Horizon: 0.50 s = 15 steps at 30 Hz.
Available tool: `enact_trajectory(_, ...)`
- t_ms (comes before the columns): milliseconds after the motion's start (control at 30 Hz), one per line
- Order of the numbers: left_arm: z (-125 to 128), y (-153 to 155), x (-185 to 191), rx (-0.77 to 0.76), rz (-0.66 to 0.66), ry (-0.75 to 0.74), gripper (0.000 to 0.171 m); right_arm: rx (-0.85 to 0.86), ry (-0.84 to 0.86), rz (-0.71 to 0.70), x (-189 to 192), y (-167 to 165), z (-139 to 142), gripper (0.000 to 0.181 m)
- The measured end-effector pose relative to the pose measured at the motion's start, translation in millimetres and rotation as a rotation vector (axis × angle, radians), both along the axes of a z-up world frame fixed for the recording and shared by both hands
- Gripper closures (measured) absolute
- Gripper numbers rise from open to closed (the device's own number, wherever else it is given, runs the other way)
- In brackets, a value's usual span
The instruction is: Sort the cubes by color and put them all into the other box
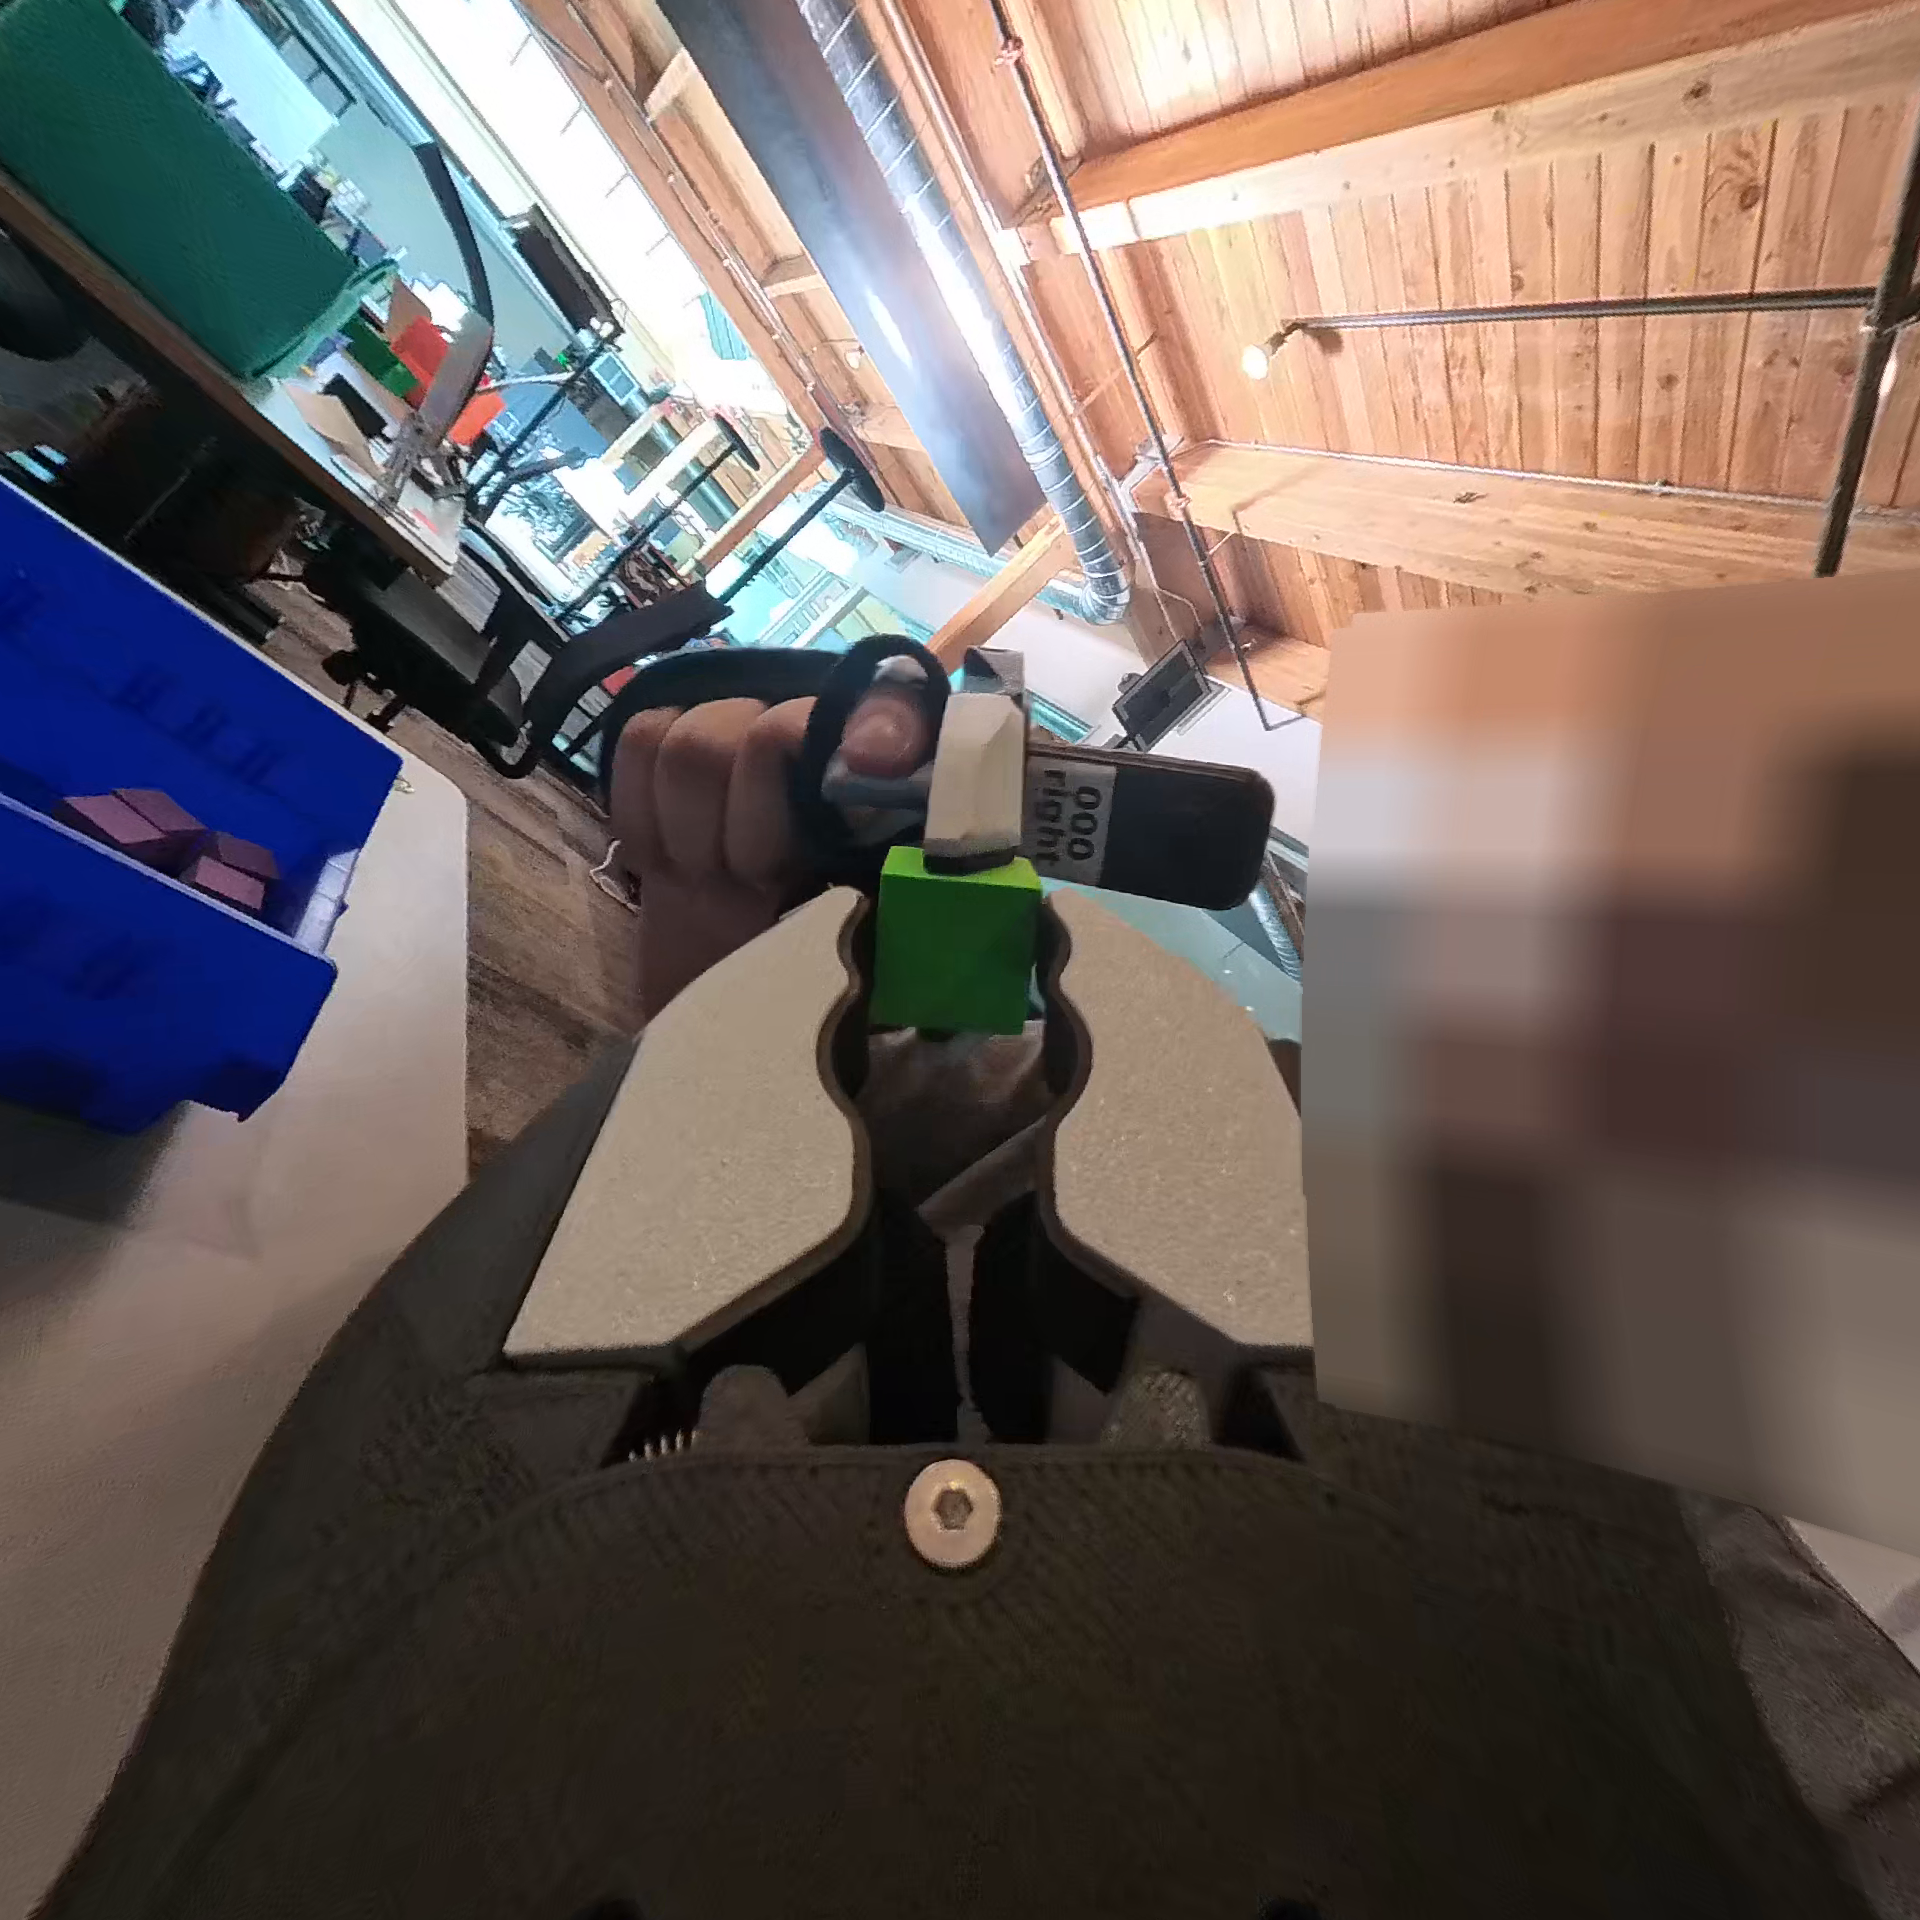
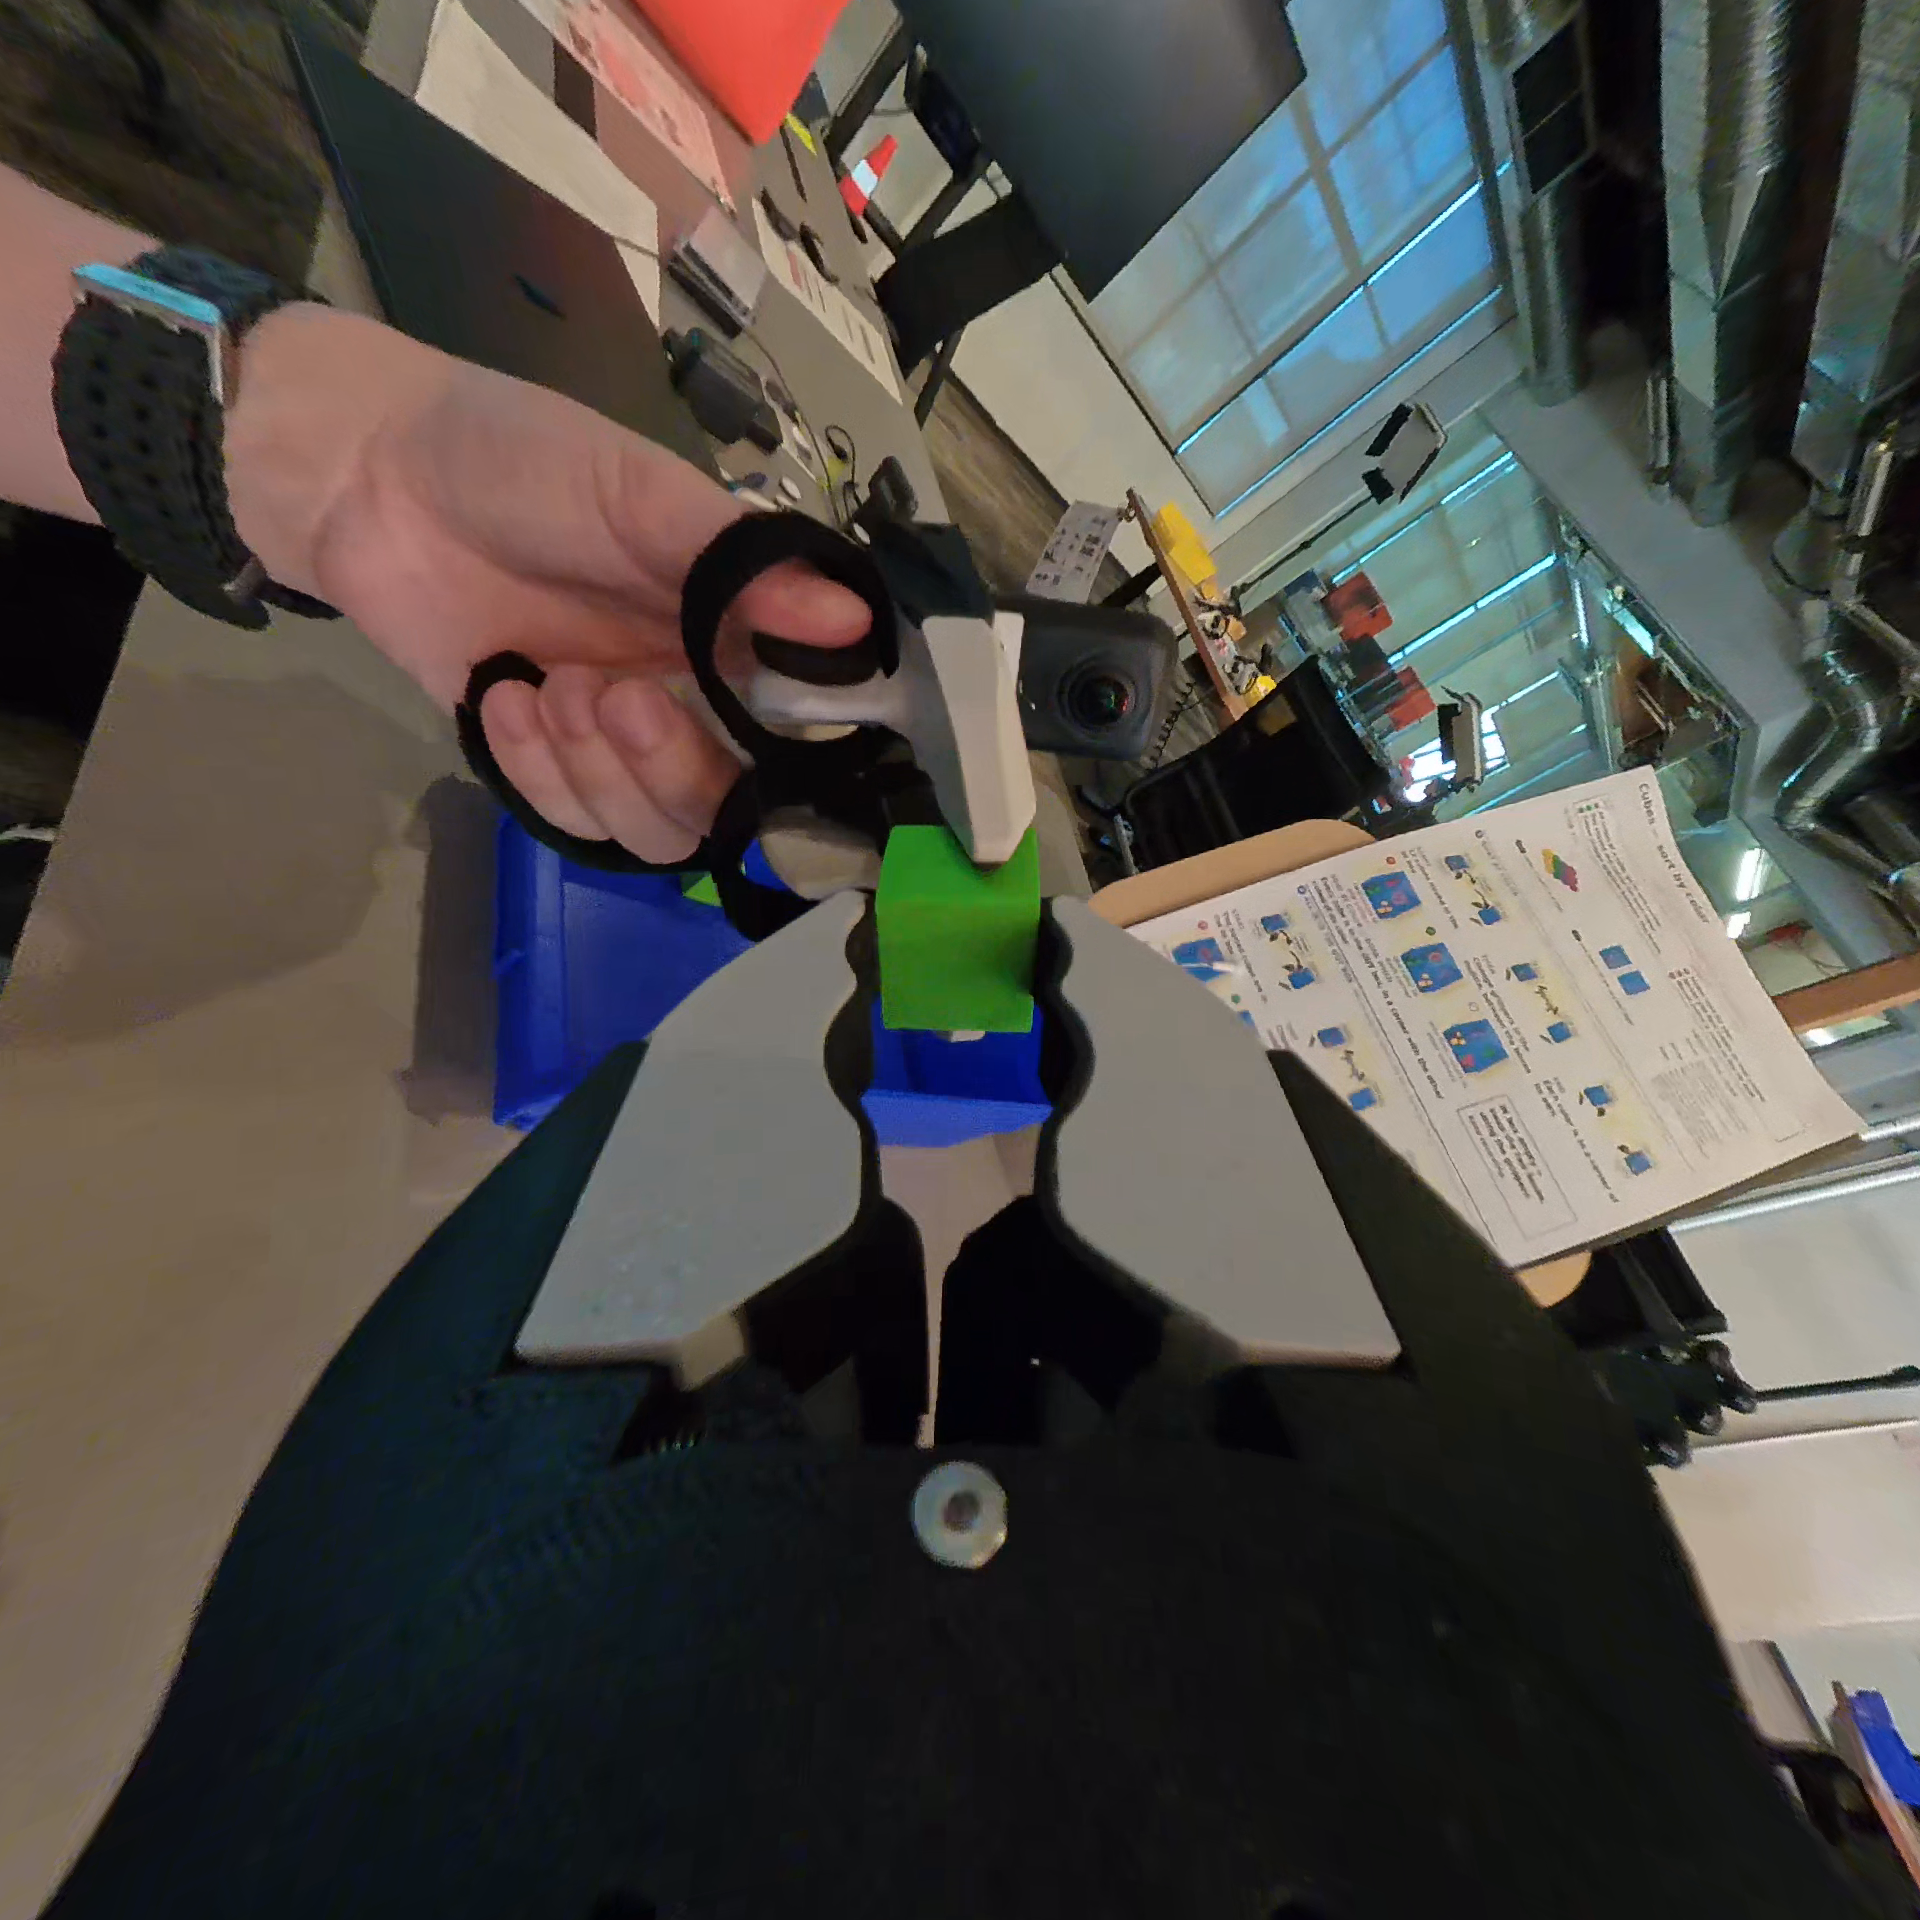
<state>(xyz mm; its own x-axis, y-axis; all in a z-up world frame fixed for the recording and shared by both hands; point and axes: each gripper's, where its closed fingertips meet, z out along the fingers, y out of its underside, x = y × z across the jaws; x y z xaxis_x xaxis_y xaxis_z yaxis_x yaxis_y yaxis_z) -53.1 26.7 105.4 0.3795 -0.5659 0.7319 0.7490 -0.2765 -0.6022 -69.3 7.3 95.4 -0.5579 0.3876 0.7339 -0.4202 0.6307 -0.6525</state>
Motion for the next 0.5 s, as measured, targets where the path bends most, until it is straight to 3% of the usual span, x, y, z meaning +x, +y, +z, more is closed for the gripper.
enact_trajectory(33, 1, 0, -3, 0.005, 0.015, 0.004, 0.138, 0.008, 0.012, -0.009, 0, 4, 1, 0.154)
enact_trajectory(133, 7, -5, -14, 0.026, 0.083, 0.036, 0.119, 0.044, 0.022, -0.060, -4, 30, 4, 0.153)
enact_trajectory(267, 3, -22, -36, -0.023, 0.301, 0.333, 0.113, 0.139, -0.144, -0.237, -32, 120, -5, 0.153)
enact_trajectory(367, 2, -38, -54, -0.070, 0.483, 0.571, 0.112, 0.277, -0.371, -0.388, -61, 200, -44, 0.153)
enact_trajectory(500, -3, -56, -75, -0.129, 0.717, 0.870, 0.112, 0.408, -0.628, -0.458, -88, 264, -112, 0.153)
